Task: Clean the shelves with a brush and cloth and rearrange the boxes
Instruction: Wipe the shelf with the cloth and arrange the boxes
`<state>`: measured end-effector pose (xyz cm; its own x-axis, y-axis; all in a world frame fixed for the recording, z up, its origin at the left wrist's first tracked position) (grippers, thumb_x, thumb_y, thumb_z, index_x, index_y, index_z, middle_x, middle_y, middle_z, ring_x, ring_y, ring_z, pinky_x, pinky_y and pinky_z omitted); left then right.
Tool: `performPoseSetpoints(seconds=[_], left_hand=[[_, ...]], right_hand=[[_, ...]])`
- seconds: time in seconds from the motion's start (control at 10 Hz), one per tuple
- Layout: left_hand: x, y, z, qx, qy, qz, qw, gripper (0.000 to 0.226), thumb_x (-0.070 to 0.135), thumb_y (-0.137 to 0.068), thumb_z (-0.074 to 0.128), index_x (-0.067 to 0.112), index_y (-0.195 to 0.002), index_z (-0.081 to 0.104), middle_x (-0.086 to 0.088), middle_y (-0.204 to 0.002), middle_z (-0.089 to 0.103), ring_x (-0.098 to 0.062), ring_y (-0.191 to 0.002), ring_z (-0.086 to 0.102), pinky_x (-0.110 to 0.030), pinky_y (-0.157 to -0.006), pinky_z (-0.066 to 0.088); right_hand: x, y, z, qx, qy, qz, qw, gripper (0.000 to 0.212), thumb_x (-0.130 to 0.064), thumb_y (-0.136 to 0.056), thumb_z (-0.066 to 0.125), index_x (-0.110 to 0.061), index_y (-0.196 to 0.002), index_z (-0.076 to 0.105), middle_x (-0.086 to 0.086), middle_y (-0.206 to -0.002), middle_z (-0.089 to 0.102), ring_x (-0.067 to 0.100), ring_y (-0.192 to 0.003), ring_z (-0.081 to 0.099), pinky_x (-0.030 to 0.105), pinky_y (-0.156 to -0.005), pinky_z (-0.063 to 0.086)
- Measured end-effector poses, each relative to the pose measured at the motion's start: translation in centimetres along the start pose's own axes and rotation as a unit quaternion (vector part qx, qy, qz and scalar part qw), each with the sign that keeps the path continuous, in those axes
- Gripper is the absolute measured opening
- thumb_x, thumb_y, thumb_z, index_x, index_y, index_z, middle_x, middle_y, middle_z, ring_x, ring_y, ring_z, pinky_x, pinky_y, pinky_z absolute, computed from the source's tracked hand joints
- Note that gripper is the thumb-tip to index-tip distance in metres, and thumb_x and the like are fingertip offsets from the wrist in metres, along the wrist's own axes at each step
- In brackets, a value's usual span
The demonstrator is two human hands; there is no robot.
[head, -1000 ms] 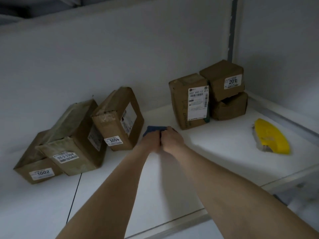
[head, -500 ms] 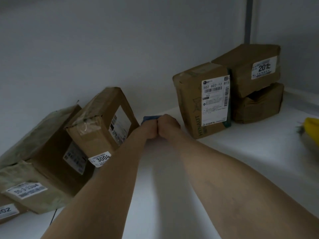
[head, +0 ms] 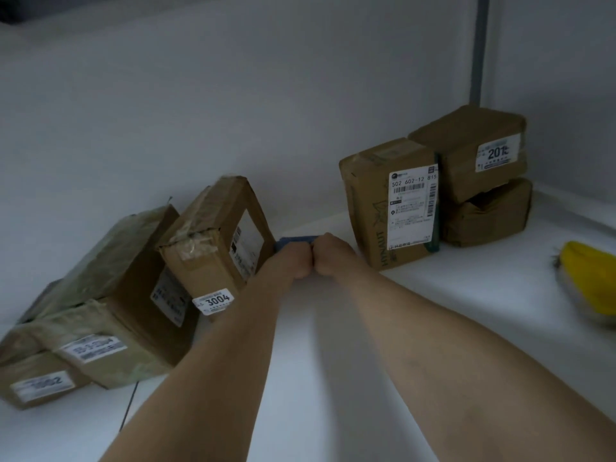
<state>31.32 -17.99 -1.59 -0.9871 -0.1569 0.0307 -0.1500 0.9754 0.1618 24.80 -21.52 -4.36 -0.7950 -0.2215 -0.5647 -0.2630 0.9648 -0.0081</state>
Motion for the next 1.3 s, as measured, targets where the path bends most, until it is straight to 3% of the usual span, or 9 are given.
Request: performPoseSetpoints(seconds=[0.5, 0.6, 0.7, 0.8, 0.9, 1.0, 1.1, 1.2, 1.3], left_hand=[[-0.9, 19.4, 1.0, -0.095, -0.033, -0.069, 0.992, 0.033, 0.013, -0.096, 0.045, 0.001, -0.125, 0.055, -0.017, -0.13, 0.055, -0.031, -0.122, 0.051, -0.033, -0.098, 0.041], [-1.5, 21.6, 1.6, -0.13, -0.043, -0.056, 0.989, 0.03, 0.015, -0.096, 0.046, 0.002, -0.121, 0.058, -0.017, -0.118, 0.063, -0.03, -0.105, 0.06, -0.035, -0.091, 0.045], [-2.3, 23.1, 2.1, -0.144, -0.019, -0.089, 0.985, 0.028, 0.02, -0.097, 0.045, 0.0, -0.11, 0.062, -0.016, -0.109, 0.067, -0.028, -0.098, 0.063, -0.032, -0.082, 0.047], [-3.0, 23.5, 2.1, -0.148, -0.014, -0.081, 0.986, 0.029, 0.019, -0.097, 0.045, -0.001, -0.111, 0.06, -0.016, -0.111, 0.066, -0.029, -0.102, 0.063, -0.032, -0.082, 0.047], [-4.4, 22.8, 0.1, -0.113, 0.032, -0.081, 0.99, 0.03, 0.019, -0.097, 0.044, 0.002, -0.118, 0.059, -0.015, -0.119, 0.061, -0.029, -0.11, 0.059, -0.033, -0.09, 0.046], [-6.6, 21.4, -5.2, 0.019, 0.093, -0.082, 0.992, 0.032, 0.017, -0.095, 0.047, 0.006, -0.123, 0.058, -0.012, -0.126, 0.058, -0.029, -0.116, 0.056, -0.034, -0.095, 0.045], [-9.1, 20.3, -10.1, 0.125, 0.114, -0.076, 0.983, 0.03, 0.02, -0.096, 0.046, 0.005, -0.12, 0.059, -0.012, -0.12, 0.062, -0.029, -0.11, 0.06, -0.034, -0.088, 0.048], [-11.2, 18.2, -12.6, 0.163, 0.12, -0.07, 0.977, 0.032, 0.021, -0.096, 0.043, 0.003, -0.119, 0.055, -0.016, -0.112, 0.064, -0.032, -0.101, 0.063, -0.033, -0.079, 0.051], [-12.3, 17.2, -13.4, 0.165, 0.181, -0.089, 0.966, 0.037, 0.02, -0.094, 0.048, -0.003, -0.123, 0.051, -0.022, -0.119, 0.058, -0.037, -0.108, 0.057, -0.04, -0.087, 0.049]], right_hand=[[-2.7, 19.8, 0.2, -0.146, 0.042, -0.076, 0.985, 0.023, -0.016, -0.096, 0.047, -0.002, -0.107, 0.062, 0.016, -0.12, 0.061, 0.03, -0.109, 0.058, 0.03, -0.08, 0.041], [-3.6, 22.9, 0.2, -0.181, 0.02, -0.092, 0.979, 0.015, -0.012, -0.093, 0.049, -0.02, -0.102, 0.059, 0.015, -0.12, 0.06, 0.031, -0.11, 0.057, 0.032, -0.082, 0.042], [-3.6, 24.6, 0.2, -0.196, 0.047, -0.07, 0.977, 0.03, -0.02, -0.095, 0.049, -0.009, -0.121, 0.059, 0.015, -0.121, 0.061, 0.031, -0.11, 0.058, 0.032, -0.081, 0.043], [-4.5, 24.2, 0.2, -0.219, 0.07, -0.062, 0.971, 0.03, -0.023, -0.094, 0.052, -0.008, -0.117, 0.064, 0.014, -0.116, 0.065, 0.029, -0.104, 0.061, 0.03, -0.076, 0.043], [-5.9, 22.7, -0.6, -0.229, 0.066, -0.063, 0.969, 0.029, -0.022, -0.094, 0.051, -0.012, -0.115, 0.067, 0.012, -0.117, 0.065, 0.028, -0.104, 0.061, 0.031, -0.085, 0.046], [-7.7, 19.9, -2.8, -0.146, 0.009, -0.039, 0.989, 0.035, -0.017, -0.096, 0.044, -0.014, -0.128, 0.058, 0.009, -0.133, 0.055, 0.027, -0.119, 0.053, 0.031, -0.1, 0.042], [-10.8, 16.8, -4.3, -0.097, -0.024, -0.046, 0.994, 0.032, -0.014, -0.096, 0.037, -0.011, -0.119, 0.06, 0.009, -0.127, 0.058, 0.021, -0.105, 0.056, 0.025, -0.082, 0.042], [-12.9, 14.2, -5.3, -0.042, -0.076, -0.02, 0.996, 0.03, -0.019, -0.096, 0.04, -0.008, -0.116, 0.059, 0.012, -0.124, 0.059, 0.024, -0.106, 0.056, 0.025, -0.081, 0.039], [-13.4, 12.8, -5.5, -0.017, -0.123, 0.012, 0.992, 0.043, -0.024, -0.093, 0.049, -0.004, -0.131, 0.049, 0.016, -0.136, 0.051, 0.03, -0.125, 0.047, 0.026, -0.091, 0.037]])
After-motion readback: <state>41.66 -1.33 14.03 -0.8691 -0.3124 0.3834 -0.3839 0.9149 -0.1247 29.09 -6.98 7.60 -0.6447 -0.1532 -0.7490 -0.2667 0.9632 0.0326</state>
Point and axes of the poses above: each hand's wrist, its own y-axis away from the middle knuckle, its own z-axis out of the palm, x = y × z, the point moved 6 cm from there along -y, towards the middle knuckle
